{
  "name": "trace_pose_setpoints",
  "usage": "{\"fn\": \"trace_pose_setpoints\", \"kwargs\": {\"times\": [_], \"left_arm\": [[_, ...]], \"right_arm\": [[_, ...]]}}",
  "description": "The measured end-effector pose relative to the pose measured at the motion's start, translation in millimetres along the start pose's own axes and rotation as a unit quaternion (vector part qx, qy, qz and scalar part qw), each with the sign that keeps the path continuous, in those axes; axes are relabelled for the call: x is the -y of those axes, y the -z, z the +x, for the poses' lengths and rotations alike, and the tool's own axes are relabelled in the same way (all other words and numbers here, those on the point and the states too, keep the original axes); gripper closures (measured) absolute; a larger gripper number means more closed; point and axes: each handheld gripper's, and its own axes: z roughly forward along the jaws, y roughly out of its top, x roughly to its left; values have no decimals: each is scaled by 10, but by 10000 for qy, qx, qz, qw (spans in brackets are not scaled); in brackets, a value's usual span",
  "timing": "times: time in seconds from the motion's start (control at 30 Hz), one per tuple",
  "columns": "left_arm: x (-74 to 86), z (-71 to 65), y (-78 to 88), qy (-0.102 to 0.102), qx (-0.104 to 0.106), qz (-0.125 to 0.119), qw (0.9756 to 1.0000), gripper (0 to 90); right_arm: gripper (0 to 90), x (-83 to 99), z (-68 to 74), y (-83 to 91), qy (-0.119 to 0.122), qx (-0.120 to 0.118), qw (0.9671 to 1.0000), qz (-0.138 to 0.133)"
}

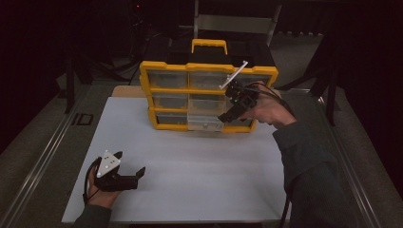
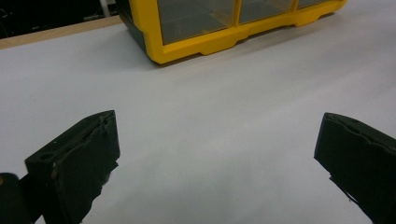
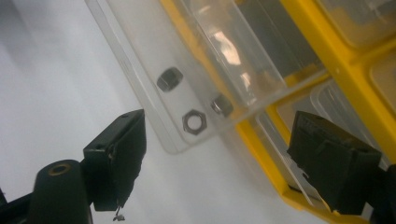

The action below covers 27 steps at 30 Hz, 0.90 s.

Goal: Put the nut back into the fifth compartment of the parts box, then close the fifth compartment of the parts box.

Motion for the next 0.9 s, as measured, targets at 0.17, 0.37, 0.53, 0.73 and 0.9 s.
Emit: {"fn": "trace_pose_setpoints", "kwargs": {"times": [0.17,0.37,0.53,0.73,0.9], "left_arm": [[0,2,-5,14,3,11,10000,6],[2,-1,-6,11,0,10,10000,5],[1,0,-2,11,2,2,10000,5],[2,4,1,18,4,4,10000,5],[1,3,1,12,6,6,10000,5]], "right_arm": [[191,78,3,-11,3,-24,10000,-20],[192,181,16,-67,32,-58,10000,-10],[204,259,31,-124,67,-79,9999,-11],[239,356,70,-194,32,-27,10000,44],[311,457,98,-255,22,13,10000,-45]]}}
